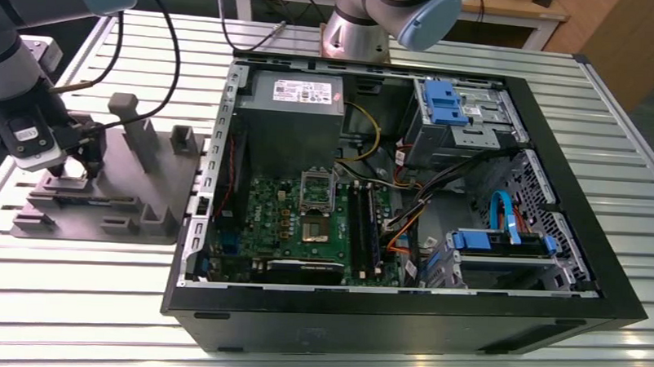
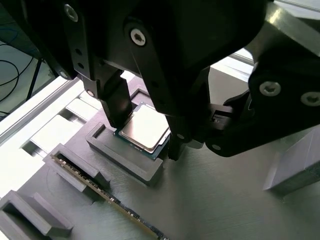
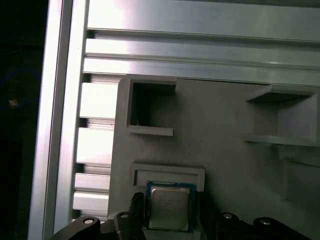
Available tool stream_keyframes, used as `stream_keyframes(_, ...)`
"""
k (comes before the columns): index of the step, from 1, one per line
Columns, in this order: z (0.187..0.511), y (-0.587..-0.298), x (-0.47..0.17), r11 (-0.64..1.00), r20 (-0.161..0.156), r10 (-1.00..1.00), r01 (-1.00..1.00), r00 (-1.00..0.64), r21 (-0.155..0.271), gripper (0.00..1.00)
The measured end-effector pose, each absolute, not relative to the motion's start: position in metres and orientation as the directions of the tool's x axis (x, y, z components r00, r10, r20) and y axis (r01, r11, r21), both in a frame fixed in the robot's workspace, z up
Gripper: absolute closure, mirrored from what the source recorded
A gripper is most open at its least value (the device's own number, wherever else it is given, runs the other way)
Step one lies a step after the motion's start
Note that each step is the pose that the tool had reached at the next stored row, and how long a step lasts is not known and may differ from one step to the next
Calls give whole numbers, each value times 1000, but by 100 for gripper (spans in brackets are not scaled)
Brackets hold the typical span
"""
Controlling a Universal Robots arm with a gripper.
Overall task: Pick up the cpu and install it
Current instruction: 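Pick up the cpu and move it towards the insertion slot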
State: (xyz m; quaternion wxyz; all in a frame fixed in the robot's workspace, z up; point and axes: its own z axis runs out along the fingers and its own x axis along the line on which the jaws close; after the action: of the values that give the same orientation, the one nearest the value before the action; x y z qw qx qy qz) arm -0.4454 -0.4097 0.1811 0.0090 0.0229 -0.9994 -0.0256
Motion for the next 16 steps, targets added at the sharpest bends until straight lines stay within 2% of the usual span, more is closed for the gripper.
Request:
stream_keyframes(10, 181, -410, -445, 998, 17, -46, -45, -999, 52, 43)
stream_keyframes(11, 181, -410, -445, 998, 17, -45, -44, -999, 52, 36)
stream_keyframes(16, 181, -410, -450, 998, 15, -25, -24, -1000, 51, 36)
